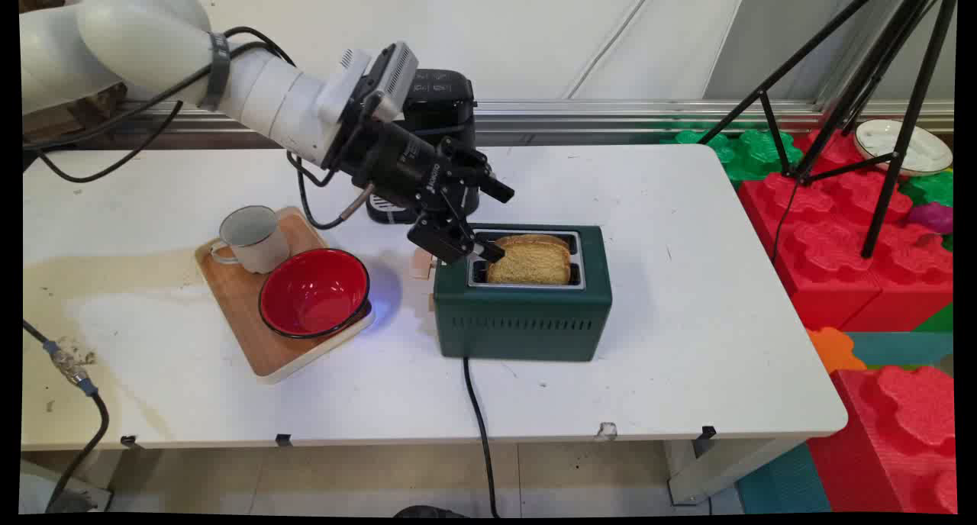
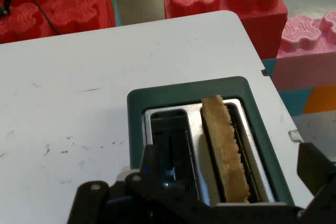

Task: Press the toaster switch

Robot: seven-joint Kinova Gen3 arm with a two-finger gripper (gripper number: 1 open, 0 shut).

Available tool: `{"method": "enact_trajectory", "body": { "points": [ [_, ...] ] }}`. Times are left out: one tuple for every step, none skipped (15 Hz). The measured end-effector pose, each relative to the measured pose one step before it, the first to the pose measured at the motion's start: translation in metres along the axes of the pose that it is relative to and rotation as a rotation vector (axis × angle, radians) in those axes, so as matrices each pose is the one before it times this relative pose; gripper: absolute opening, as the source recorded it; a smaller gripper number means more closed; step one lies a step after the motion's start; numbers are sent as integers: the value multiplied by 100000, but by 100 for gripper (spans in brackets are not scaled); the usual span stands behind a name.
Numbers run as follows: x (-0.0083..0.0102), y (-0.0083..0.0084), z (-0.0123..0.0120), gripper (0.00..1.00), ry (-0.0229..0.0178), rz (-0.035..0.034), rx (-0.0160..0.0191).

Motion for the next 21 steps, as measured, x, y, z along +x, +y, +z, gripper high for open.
{"method": "enact_trajectory", "body": {
  "points": [
    [58,-2,-291,100,320,12,249],
    [91,3,-453,100,412,-6,261],
    [67,16,-496,100,402,-2,205],
    [36,8,-359,100,288,-59,161],
    [17,51,-574,100,381,-123,255],
    [19,28,-540,100,363,-54,147],
    [-23,60,-490,100,286,-133,65],
    [-52,86,-580,100,201,-43,-20],
    [-106,109,-625,100,147,-58,45],
    [-111,88,-529,100,82,-52,-28],
    [-177,120,-686,100,-38,56,39],
    [-159,84,-496,100,-121,40,60],
    [-187,86,-483,100,-188,-16,130],
    [-183,88,-405,100,-233,-76,90],
    [-191,99,-370,100,-288,-60,17],
    [-229,110,-351,100,-417,-7,-13],
    [-255,112,-322,100,-498,-50,-70],
    [-432,176,-439,100,-871,-10,-122],
    [-451,149,-377,100,-884,-30,-132],
    [-420,144,-300,100,-824,1,-121],
    [-567,173,-325,100,-987,-259,-155]
  ]
}}
